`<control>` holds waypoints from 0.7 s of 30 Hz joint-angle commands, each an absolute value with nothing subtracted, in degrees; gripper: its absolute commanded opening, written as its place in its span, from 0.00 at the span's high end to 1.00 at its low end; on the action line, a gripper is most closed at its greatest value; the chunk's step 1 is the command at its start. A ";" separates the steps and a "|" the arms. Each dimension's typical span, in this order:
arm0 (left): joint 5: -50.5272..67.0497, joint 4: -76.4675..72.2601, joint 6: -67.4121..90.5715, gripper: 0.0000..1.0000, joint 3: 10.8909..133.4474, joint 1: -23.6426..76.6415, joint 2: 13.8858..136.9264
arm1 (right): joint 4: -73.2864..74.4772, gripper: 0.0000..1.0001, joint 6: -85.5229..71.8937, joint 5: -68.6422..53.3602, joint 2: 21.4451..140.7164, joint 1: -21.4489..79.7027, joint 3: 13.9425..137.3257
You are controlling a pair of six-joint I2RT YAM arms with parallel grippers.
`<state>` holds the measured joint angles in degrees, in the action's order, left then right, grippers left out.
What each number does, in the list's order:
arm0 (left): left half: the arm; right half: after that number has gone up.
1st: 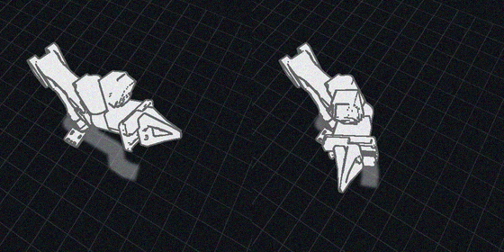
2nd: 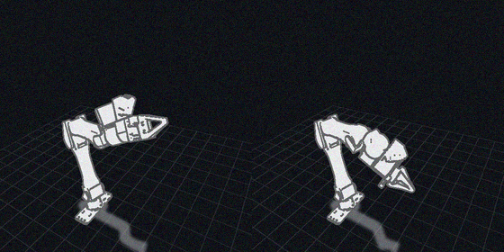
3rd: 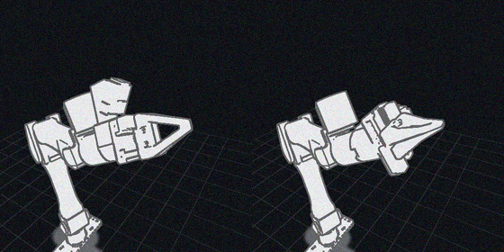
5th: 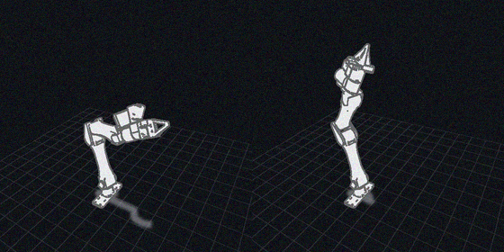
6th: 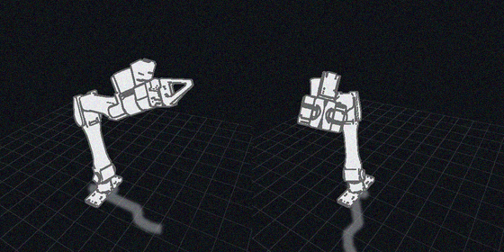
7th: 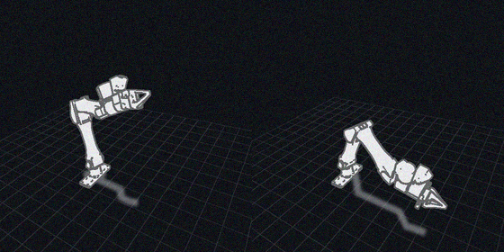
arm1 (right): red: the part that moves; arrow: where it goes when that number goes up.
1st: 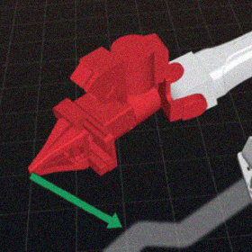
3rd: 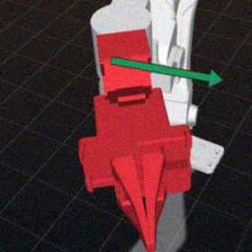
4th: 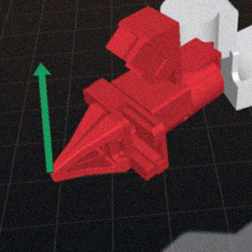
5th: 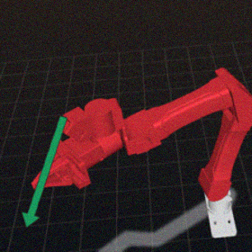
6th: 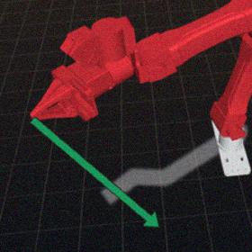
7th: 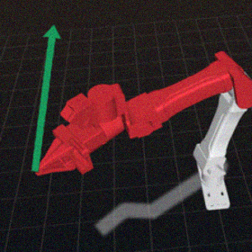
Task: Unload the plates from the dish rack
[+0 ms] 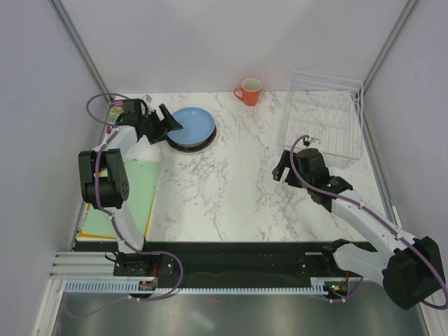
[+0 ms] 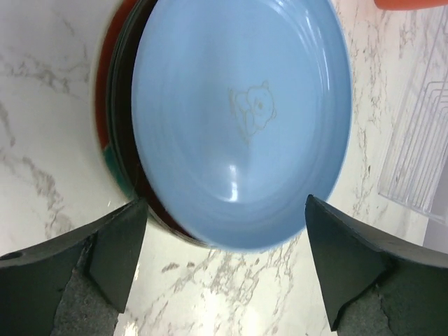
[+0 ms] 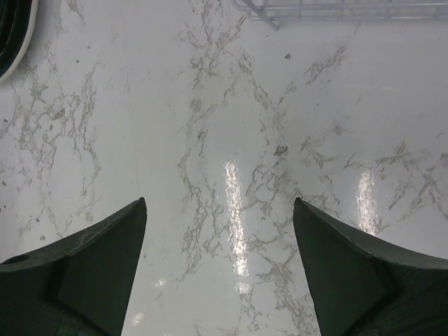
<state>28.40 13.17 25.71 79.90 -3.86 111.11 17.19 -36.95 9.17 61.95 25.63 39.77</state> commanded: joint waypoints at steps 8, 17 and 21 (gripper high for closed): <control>24.96 18.72 22.15 0.00 70.76 -4.22 91.25 | 23.99 0.02 -28.84 19.33 55.64 25.49 43.77; 22.94 17.32 19.07 0.00 61.36 -0.62 63.48 | 26.63 0.02 -19.34 33.20 52.12 25.40 46.49; 21.63 14.86 15.74 0.00 56.27 3.07 53.10 | 27.15 0.02 -19.59 36.64 52.47 25.49 49.55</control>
